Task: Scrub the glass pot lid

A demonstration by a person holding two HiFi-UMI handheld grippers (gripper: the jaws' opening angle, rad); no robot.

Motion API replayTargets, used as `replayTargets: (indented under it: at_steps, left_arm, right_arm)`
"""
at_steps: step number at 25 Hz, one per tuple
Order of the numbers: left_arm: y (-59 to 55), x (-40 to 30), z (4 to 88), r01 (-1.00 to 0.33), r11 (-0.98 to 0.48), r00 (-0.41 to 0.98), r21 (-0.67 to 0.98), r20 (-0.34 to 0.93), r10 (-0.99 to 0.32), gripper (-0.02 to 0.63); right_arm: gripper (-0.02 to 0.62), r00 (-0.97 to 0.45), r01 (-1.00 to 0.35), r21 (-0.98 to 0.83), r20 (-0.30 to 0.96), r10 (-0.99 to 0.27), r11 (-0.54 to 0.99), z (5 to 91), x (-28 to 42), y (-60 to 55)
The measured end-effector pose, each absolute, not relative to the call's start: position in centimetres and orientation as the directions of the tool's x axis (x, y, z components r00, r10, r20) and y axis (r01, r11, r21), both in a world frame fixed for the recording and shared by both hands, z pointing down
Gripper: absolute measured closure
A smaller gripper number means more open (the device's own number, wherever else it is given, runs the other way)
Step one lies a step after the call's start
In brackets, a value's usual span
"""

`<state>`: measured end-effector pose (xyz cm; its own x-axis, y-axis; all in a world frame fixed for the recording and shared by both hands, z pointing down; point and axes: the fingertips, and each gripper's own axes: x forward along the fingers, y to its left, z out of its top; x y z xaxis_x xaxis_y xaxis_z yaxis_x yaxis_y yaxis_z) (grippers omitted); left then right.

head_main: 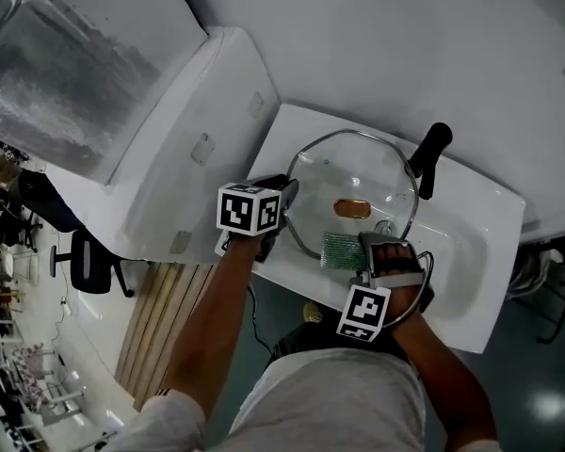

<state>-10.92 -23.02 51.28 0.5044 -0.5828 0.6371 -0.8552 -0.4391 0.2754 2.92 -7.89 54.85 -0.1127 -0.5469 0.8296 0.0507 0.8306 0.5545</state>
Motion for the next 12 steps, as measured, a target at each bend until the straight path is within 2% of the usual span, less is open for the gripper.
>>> replayTargets:
  at_steps: [5,12]
  left_arm:
    - [-23.0,-10.9,51.3,-0.856,-0.437,0.503,0.275,0.638,-0.584,0.474]
    - [-22.9,-10.8,51.1,-0.855,-0.441,0.505,0.274,0.637,-0.583,0.474]
  right_arm:
    - [0.247,-0.087,0.063,0.529,0.848,-0.524,0.846,56.5,3.0,-8.0]
    - [0.247,-0.074,0.011,0.52,0.852,-0.518,0.854,56.8,6.2,-8.6]
